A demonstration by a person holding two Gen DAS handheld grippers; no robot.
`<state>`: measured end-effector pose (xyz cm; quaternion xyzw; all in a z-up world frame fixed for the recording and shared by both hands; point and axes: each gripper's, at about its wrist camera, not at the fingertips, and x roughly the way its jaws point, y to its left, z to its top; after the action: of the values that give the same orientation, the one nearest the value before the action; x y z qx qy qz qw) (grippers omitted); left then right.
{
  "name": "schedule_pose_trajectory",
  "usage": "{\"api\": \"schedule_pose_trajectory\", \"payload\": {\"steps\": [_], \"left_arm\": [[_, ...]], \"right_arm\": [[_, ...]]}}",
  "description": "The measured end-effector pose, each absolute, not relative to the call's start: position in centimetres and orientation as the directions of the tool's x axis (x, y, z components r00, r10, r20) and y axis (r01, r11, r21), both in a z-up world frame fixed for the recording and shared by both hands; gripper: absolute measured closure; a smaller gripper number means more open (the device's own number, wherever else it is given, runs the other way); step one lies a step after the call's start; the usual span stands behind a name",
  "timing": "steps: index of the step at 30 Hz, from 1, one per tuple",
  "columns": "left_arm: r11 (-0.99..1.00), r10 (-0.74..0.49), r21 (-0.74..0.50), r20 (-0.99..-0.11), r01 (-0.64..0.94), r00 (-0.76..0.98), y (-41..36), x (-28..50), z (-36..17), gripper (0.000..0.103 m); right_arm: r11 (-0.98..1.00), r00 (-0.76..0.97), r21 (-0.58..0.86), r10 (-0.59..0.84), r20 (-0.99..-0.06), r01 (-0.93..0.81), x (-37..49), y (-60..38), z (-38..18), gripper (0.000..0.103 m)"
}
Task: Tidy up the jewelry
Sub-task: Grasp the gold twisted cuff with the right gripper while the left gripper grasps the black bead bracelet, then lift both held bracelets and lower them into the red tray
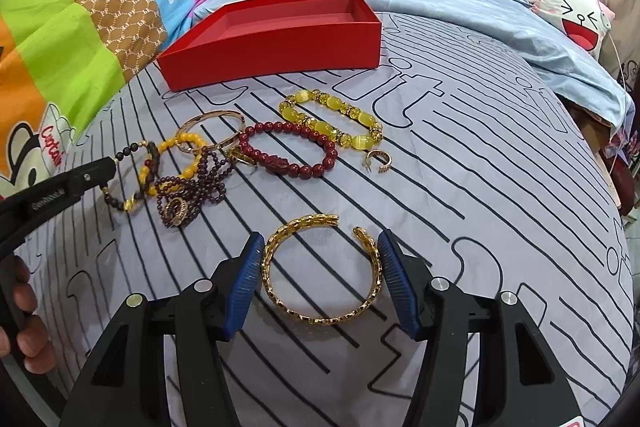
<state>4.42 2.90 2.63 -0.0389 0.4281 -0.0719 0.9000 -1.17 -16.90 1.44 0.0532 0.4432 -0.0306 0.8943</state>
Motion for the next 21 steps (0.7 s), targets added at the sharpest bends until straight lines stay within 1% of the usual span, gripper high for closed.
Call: {"api": "schedule_pose_trajectory", "payload": {"steps": [11, 14, 18, 21], "left_arm": [[0.969, -0.245, -0.163, -0.714, 0.185, 0.656, 2.1, 4.0, 8.3, 0.095], [0.959, -0.282, -0.187, -0.692, 0.212, 0.665, 1.9, 5.4, 10.3, 0.095], [0.953, -0.3, -0.182, -0.657, 0.241, 0.692, 1.0, 8.2, 12.9, 0.095], [0.948, -0.315, -0.176, -0.634, 0.265, 0.706, 0.1, 10.9, 14.4, 0.095]], "right_arm": [[0.99, 0.632, 0.111, 0.034, -0.774, 0.083, -0.6, -18.2, 4.7, 0.046], [0.991, 0.645, 0.115, 0.046, -0.763, 0.065, 0.8, -18.6, 6.0, 0.046], [0.993, 0.674, 0.107, 0.048, -0.738, 0.047, 3.9, -19.5, 8.0, 0.046], [0.989, 0.69, 0.145, 0.086, -0.718, 0.028, 7.3, -20.5, 9.6, 0.046]]}}
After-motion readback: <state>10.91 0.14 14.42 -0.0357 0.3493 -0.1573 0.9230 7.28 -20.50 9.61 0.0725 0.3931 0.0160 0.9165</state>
